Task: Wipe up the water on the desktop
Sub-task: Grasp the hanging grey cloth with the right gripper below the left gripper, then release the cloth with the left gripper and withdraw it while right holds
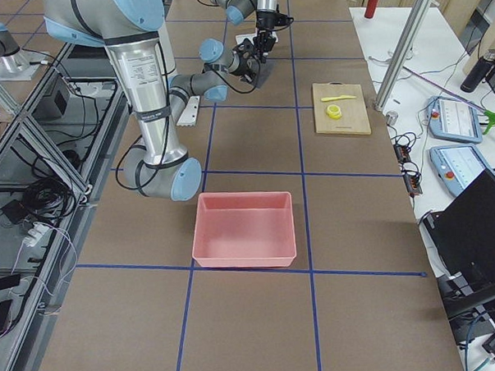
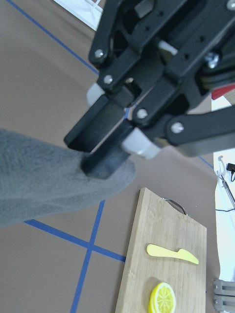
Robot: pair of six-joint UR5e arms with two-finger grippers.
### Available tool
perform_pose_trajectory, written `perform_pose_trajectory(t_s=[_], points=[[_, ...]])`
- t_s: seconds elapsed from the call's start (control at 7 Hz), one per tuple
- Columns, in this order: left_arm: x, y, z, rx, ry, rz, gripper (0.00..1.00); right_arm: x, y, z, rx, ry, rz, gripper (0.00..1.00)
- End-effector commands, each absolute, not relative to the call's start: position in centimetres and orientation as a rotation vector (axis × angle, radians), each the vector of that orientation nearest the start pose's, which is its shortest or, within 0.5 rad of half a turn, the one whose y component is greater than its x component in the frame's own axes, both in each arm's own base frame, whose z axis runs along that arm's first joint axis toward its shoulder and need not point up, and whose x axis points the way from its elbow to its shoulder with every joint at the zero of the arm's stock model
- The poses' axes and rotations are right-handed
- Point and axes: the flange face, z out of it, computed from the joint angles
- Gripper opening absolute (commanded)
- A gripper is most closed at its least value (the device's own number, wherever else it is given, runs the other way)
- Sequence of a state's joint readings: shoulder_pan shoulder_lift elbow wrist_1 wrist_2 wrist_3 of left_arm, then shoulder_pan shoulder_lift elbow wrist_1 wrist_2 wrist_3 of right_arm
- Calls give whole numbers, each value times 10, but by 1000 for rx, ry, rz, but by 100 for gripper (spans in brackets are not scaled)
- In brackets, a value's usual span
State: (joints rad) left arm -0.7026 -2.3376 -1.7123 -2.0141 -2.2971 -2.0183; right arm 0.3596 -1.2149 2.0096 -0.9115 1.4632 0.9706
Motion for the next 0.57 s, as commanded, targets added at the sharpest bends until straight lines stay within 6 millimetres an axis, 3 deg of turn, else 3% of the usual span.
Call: perform_pose_trajectory(t_s=[0.0, 0.14, 0.29, 0.43], points=[[383, -500, 80, -368, 1383, -541, 96, -455, -320, 197, 638, -1275, -2, 0], [354, -522, 101, -360, 1365, -605, 96, -467, -319, 214, 484, -1174, 110, 0], [303, -547, 139, -369, 1343, -658, 96, -469, -320, 229, 401, -1079, 172, 0], [253, -566, 160, -341, 1345, -723, 97, -461, -331, 258, 344, -963, 178, 0]])
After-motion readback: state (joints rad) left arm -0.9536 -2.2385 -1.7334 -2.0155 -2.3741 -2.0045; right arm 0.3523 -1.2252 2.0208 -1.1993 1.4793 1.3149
